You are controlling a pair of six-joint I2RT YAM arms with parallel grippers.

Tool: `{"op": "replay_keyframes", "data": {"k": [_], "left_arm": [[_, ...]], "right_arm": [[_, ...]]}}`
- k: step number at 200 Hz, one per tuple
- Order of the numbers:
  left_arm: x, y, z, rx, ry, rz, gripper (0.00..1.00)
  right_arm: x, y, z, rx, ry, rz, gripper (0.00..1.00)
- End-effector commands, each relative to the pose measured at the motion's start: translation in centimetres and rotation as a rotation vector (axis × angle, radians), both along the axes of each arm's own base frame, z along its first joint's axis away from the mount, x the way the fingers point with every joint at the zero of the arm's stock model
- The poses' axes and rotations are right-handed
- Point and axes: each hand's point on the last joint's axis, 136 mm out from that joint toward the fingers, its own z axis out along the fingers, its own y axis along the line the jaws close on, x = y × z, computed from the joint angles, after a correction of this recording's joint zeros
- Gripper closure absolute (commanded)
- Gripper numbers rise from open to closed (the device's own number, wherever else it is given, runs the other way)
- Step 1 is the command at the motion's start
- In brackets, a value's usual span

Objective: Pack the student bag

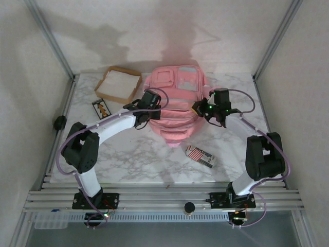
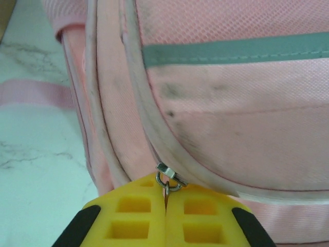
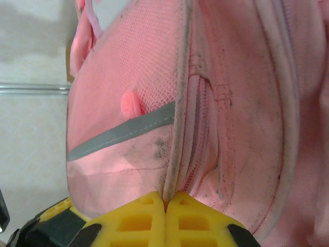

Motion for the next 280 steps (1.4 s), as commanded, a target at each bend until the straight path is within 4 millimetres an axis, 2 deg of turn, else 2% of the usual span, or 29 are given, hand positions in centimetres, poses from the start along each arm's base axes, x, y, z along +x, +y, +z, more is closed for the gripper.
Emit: {"op": "replay_keyframes", "data": {"k": [1,10,28,41,50,69,81,89,105,124,141,157,167,181,184,192,208,228,246,265,280], "left_arm": [[1.6,3.3,0.5,0.093,-0.018,0.048,1.0],[1.3,2.4,0.9,0.071,-0.015,0.025,1.0],[-0.6,-1.3,2.7,0.022,-0.054,-0.062,1.0],[-1.7,-3.1,2.5,-0.002,-0.052,-0.116,1.0],[-1.2,-2.4,1.8,0.015,-0.045,-0.086,1.0],[1.3,1.4,-0.1,0.056,-0.009,0.041,1.0],[2.8,3.5,-0.6,0.101,-0.009,0.109,1.0],[3.5,4.0,-0.5,0.122,-0.021,0.123,1.0],[4.4,3.5,-0.4,0.096,-0.047,0.112,1.0],[3.5,0.0,-0.3,0.036,-0.014,-0.009,1.0],[2.1,-1.3,-0.4,0.088,-0.029,-0.045,1.0],[1.5,-1.9,-0.6,0.06,-0.011,-0.059,1.0],[1.4,-2.1,-0.4,0.04,-0.015,-0.06,1.0],[1.6,-1.4,-0.4,0.038,-0.024,-0.04,1.0],[1.7,-1.2,-0.5,0.039,-0.021,-0.035,0.97],[1.7,-0.6,-0.6,0.039,-0.009,-0.018,0.79],[0.6,0.0,-0.5,0.017,0.005,-0.015,0.64],[-2.1,-0.4,1.1,-0.095,0.006,-0.016,0.48],[-5.1,-1.1,1.8,-0.231,0.04,0.017,0.44],[-8.7,-2.4,1.1,-0.344,0.097,0.067,0.4],[-11.4,-4.2,0.4,-0.446,0.16,0.088,0.39]], "right_arm": [[4.0,-6.1,2.5,-0.106,-0.127,-0.162,1.0],[4.7,-7.1,2.6,-0.113,-0.13,-0.175,1.0],[5.9,-9.1,3.0,-0.119,-0.138,-0.199,1.0],[6.5,-10.1,3.3,-0.122,-0.147,-0.21,1.0],[6.7,-10.5,3.4,-0.126,-0.148,-0.211,1.0],[7.0,-10.7,3.2,-0.133,-0.144,-0.201,1.0],[7.0,-10.8,2.7,-0.142,-0.132,-0.197,1.0],[7.1,-10.8,2.4,-0.147,-0.129,-0.195,1.0],[6.9,-10.4,1.8,-0.131,-0.122,-0.18,1.0],[6.3,-9.0,1.3,-0.129,-0.104,-0.104,1.0],[4.6,-8.3,0.8,-0.176,-0.078,-0.07,1.0],[2.6,-8.1,0.0,-0.218,-0.051,-0.056,1.0],[1.3,-8.1,-0.7,-0.229,-0.019,-0.041,0.92],[-0.8,-8.1,-1.8,-0.252,0.032,-0.013,0.74],[-1.3,-8.1,-2.0,-0.257,0.04,-0.01,0.71],[-2.6,-8.1,-2.4,-0.278,0.056,0.001,0.62],[-4.9,-8.8,-3.0,-0.331,0.092,0.0,0.48],[-7.9,-9.4,-4.1,-0.362,0.155,0.003,0.31],[-10.4,-9.3,-5.4,-0.352,0.214,0.002,0.22],[-12.3,-9.2,-6.4,-0.334,0.234,-0.001,0.14],[-13.6,-8.4,-7.4,-0.308,0.256,0.026,0.09]]}}
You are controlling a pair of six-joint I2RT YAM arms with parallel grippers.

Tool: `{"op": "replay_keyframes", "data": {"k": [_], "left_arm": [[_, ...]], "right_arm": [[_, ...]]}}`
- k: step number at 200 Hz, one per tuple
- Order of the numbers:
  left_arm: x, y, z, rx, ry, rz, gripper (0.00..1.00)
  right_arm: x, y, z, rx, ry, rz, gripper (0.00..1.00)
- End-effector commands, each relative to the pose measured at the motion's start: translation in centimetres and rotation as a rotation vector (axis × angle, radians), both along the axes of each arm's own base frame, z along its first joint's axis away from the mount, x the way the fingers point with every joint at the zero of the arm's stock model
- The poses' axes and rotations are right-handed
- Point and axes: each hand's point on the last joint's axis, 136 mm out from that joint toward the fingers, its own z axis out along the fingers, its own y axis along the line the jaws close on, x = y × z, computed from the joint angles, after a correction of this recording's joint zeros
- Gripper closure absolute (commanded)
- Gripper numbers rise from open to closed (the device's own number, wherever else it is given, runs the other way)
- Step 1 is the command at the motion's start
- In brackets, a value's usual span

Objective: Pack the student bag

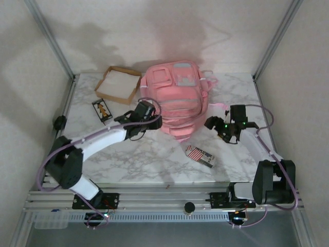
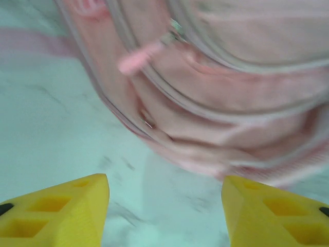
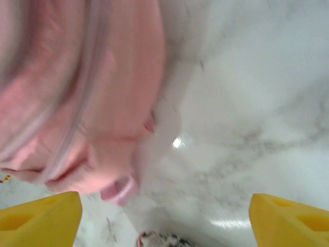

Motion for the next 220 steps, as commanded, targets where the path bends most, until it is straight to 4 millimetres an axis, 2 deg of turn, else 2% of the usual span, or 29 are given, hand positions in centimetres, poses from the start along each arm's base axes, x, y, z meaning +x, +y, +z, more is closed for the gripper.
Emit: {"op": "replay_keyframes", "data": {"k": [1,29,41,54,71,91,116,141,194,220], "left_arm": [[-3.9,-3.1,-0.7,-0.222,0.118,0.064,0.39],[-8.4,-6.7,-1.2,-0.373,0.192,0.068,0.4],[-10.0,-8.5,-2.2,-0.438,0.262,0.052,0.4],[-11.2,-9.7,-3.3,-0.46,0.293,0.044,0.4],[-11.7,-10.6,-4.3,-0.462,0.303,0.044,0.39],[-11.4,-11.1,-5.5,-0.423,0.309,0.042,0.39],[-10.5,-10.3,-5.8,-0.332,0.254,0.03,0.4],[-9.0,-9.0,-4.6,-0.259,0.188,0.024,0.4],[-6.4,-5.8,-3.3,-0.212,0.134,0.049,0.4],[-5.2,-5.2,-1.9,-0.188,0.08,0.03,0.41]], "right_arm": [[-2.9,0.6,-2.0,0.009,0.086,0.015,0.09],[-4.9,2.4,-3.5,0.066,0.126,0.056,0.03],[-5.5,3.8,-3.7,0.084,0.124,0.093,0.01],[-6.3,5.3,-3.8,0.101,0.132,0.135,0.01],[-7.4,6.9,-4.2,0.108,0.148,0.173,0.01],[-8.8,8.3,-4.6,0.065,0.161,0.217,0.01],[-9.6,7.0,-5.2,-0.091,0.177,0.23,0.01],[-10.5,6.8,-4.7,-0.205,0.171,0.265,0.01],[-14.3,6.4,-6.3,-0.349,0.263,0.336,0.02],[-15.0,7.6,-6.8,-0.365,0.248,0.384,0.07]]}}
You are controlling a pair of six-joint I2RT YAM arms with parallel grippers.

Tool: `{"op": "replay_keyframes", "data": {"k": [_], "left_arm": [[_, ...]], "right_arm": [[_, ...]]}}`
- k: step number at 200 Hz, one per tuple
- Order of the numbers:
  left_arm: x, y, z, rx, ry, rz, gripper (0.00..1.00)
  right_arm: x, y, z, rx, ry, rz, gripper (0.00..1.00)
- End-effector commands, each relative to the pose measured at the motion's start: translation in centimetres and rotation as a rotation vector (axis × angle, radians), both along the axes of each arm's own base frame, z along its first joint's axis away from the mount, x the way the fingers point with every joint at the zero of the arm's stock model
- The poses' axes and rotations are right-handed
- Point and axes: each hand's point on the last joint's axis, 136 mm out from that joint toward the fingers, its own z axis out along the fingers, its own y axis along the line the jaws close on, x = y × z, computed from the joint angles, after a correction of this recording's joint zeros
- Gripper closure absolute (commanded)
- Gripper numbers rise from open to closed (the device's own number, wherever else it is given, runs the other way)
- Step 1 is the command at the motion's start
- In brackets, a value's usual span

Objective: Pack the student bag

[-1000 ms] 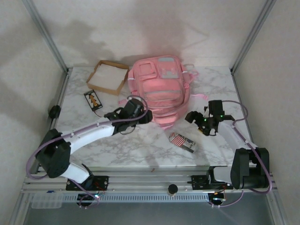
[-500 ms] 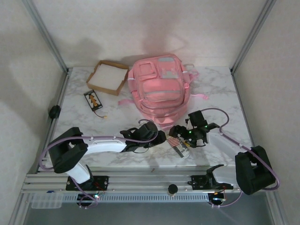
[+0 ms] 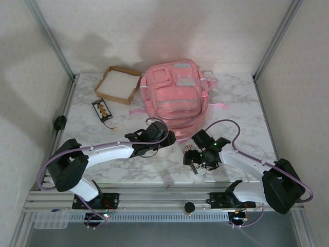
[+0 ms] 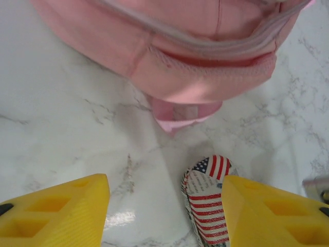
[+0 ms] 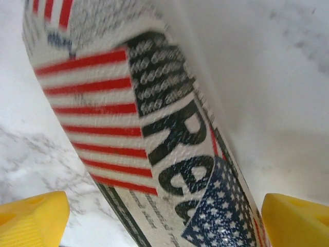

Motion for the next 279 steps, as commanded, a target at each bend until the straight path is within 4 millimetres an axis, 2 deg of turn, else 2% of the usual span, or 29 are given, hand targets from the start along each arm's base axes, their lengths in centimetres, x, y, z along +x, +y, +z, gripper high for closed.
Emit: {"op": "replay_keyframes", "data": {"k": [1,21,44,69,95,135,152,170,200,247,279], "left_arm": [[1.1,0.9,2.0,0.054,-0.076,-0.025,0.4],[3.3,1.6,4.3,0.126,-0.164,-0.054,0.4],[6.2,2.8,6.9,0.285,-0.289,-0.103,0.39],[9.3,3.8,8.3,0.415,-0.351,-0.134,0.36],[11.4,4.1,7.8,0.52,-0.354,-0.179,0.36],[13.3,4.2,7.7,0.606,-0.397,-0.265,0.34],[13.9,3.7,8.0,0.628,-0.421,-0.339,0.32],[14.5,3.4,8.1,0.676,-0.444,-0.404,0.3],[14.1,1.1,7.2,0.687,-0.474,-0.596,0.25],[13.7,-1.1,5.3,0.829,-0.473,-0.762,0.18],[14.8,-2.2,4.1,0.939,-0.509,-0.78,0.18]], "right_arm": [[-0.5,-0.4,-0.4,-0.063,0.004,-0.007,0.07],[-0.4,0.3,-1.0,-0.061,-0.007,0.013,0.15],[-0.4,0.3,-1.6,-0.076,-0.017,0.026,0.2],[-0.2,0.3,-2.2,-0.091,-0.019,0.033,0.21],[0.1,0.1,-2.3,-0.106,-0.034,0.035,0.28],[0.5,0.3,-2.4,-0.111,-0.043,0.059,0.37],[0.6,0.4,-2.2,-0.102,-0.044,0.066,0.39],[1.1,0.7,-1.0,-0.07,-0.07,0.062,0.42],[1.9,0.7,1.0,0.039,-0.089,0.028,0.44],[4.5,-2.0,4.2,0.149,-0.136,-0.091,0.45],[6.1,-3.2,5.6,0.178,-0.16,-0.121,0.45]]}}
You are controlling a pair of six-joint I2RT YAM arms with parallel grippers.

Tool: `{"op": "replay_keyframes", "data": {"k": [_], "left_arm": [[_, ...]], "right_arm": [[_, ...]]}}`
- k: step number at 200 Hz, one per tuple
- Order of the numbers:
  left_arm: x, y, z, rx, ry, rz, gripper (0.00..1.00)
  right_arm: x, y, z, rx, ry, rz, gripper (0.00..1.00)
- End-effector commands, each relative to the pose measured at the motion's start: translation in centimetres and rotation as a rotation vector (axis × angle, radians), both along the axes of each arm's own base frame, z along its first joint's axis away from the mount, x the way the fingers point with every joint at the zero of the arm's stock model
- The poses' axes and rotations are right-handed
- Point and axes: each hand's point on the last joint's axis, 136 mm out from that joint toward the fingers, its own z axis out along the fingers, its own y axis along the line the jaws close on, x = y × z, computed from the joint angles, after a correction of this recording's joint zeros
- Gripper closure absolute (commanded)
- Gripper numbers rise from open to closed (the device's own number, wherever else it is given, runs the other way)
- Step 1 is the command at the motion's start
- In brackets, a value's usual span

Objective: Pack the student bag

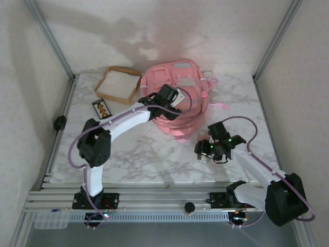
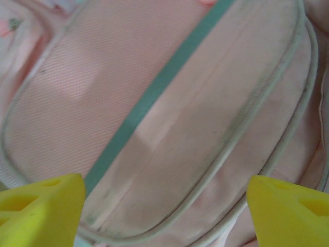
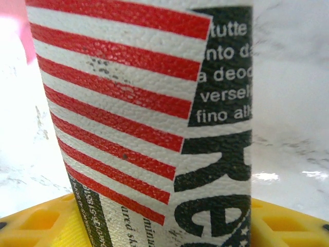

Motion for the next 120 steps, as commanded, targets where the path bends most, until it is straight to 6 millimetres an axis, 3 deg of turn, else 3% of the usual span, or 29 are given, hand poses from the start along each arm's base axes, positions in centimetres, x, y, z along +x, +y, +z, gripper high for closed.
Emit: {"op": "replay_keyframes", "data": {"k": [1,41,94,120], "left_arm": [[0.3,-0.2,-0.9,0.127,-0.04,-0.043,0.18],[2.6,-0.6,-1.0,0.182,-0.1,-0.026,0.19],[4.9,-0.5,0.3,0.171,-0.12,-0.011,0.34],[5.0,-0.8,0.4,0.166,-0.107,-0.022,0.39]], "right_arm": [[0.8,0.3,1.9,0.048,-0.028,0.043,0.45],[1.8,0.0,2.3,0.099,-0.039,0.021,0.47],[2.5,-0.6,2.8,0.112,-0.055,0.006,0.49],[2.7,-0.6,3.0,0.122,-0.059,0.006,0.49]]}}
